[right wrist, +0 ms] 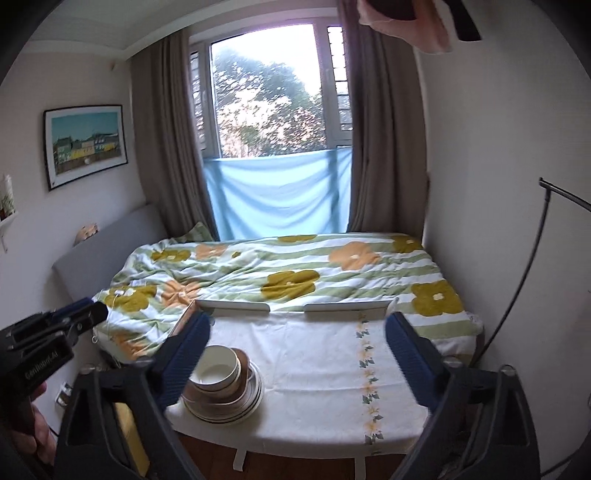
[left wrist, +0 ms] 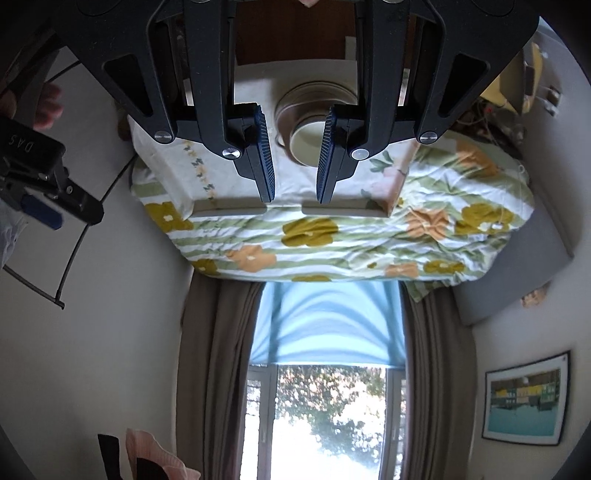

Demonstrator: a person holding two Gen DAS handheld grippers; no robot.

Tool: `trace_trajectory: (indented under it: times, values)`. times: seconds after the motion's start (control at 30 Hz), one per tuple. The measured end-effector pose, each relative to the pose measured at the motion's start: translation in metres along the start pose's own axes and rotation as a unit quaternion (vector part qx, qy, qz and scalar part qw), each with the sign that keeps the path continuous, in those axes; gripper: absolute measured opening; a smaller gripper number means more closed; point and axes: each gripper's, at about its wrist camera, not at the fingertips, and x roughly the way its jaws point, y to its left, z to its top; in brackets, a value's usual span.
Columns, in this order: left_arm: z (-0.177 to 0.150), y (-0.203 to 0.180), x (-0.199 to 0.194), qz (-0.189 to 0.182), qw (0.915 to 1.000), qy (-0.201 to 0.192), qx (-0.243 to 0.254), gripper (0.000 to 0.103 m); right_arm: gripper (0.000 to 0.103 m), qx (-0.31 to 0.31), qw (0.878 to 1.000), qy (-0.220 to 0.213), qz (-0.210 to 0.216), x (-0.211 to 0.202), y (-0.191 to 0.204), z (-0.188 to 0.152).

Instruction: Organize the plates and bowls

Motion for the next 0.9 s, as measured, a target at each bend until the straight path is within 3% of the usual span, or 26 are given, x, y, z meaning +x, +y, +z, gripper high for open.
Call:
trace_trajectory:
  times: [0.13, 0.17, 0.2, 0.23, 0.33, 0.43, 0.9]
  values:
    - [-0.010, 0.001, -0.007, 0.008, 0.9999, -0.014, 0.003, 0.027, 0.102, -0.016, 0.999, -0.014, -0.030, -0.001, 0.006, -0.004]
    - [-0.011, 0.002, -0.007, 0.010, 0.9998, -0.018, 0.001, 0.051, 0.102, -0.016, 0.999, -0.014, -0.028, -0.002, 0.006, -0.005]
    - [-0.013, 0.004, -0.009, 0.011, 0.9996, -0.026, -0.002, 0.095, 0.102, -0.017, 0.999, -0.015, -0.027, -0.001, 0.008, -0.006]
    - [-0.013, 0.006, -0.010, 0.015, 0.9991, -0.039, -0.006, 0.102, 0.102, -0.018, 0.999, -0.015, -0.028, -0.001, 0.007, -0.007]
    - [-0.015, 0.007, -0.022, 0.014, 0.9969, -0.077, -0.007, 0.103, 0.102, -0.018, 0.999, -0.015, -0.030, -0.002, 0.008, -0.010]
    - [-0.015, 0.005, -0.018, 0.031, 0.9970, -0.071, 0.001, 0.103, 0.102, -0.016, 0.999, -0.015, -0.026, -0.003, 0.006, -0.011]
    - [-0.016, 0.009, -0.011, 0.042, 0.9974, -0.059, -0.001, 0.103, 0.102, -0.015, 0.999, -0.015, -0.030, 0.002, 0.008, -0.013]
